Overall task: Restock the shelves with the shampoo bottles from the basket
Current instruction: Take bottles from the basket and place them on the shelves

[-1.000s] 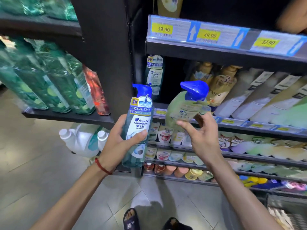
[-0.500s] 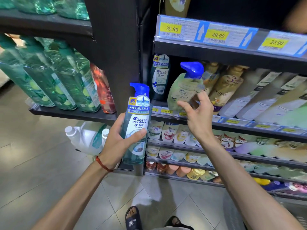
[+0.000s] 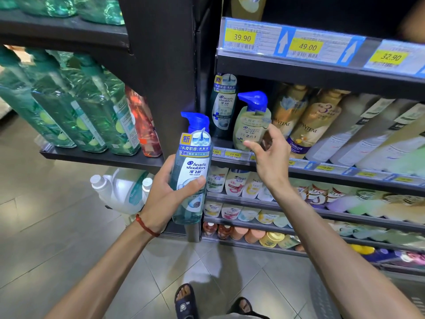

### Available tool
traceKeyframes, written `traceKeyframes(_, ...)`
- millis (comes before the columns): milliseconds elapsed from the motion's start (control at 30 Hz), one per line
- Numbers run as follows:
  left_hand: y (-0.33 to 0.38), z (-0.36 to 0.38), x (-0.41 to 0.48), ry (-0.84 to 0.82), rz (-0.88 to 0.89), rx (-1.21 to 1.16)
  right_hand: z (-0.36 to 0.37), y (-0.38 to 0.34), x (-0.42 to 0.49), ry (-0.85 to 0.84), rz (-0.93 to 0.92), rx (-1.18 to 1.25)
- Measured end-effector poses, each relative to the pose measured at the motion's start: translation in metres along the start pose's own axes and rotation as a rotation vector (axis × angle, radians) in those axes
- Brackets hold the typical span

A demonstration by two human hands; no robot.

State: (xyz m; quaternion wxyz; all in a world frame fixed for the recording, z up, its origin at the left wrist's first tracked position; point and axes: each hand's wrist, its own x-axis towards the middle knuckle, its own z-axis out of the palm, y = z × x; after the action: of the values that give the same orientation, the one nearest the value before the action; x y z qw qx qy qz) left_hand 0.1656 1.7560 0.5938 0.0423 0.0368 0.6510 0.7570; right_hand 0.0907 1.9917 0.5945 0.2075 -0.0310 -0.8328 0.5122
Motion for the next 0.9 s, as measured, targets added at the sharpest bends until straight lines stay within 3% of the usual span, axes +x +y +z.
traceKeyframes(100, 0.0, 0.0, 0.001, 0.003, -0.004, -0.006, 0.002, 0.005, -0.004, 0.025, 0.077, 0.12)
traceKeyframes(200, -0.001, 0.001, 0.002, 0.008, -0.001, 0.001, 0.005, 0.008, -0.003, 0.047, 0.107, 0.076)
traceKeyframes(433, -0.003, 0.002, 0.001, 0.02, -0.007, -0.013, 0.011, 0.011, -0.009, 0.147, -0.033, -0.108)
traceKeyframes(900, -0.008, 0.004, 0.001, 0.0, -0.002, -0.024, 0.019, 0.01, -0.005, 0.282, 0.015, -0.037)
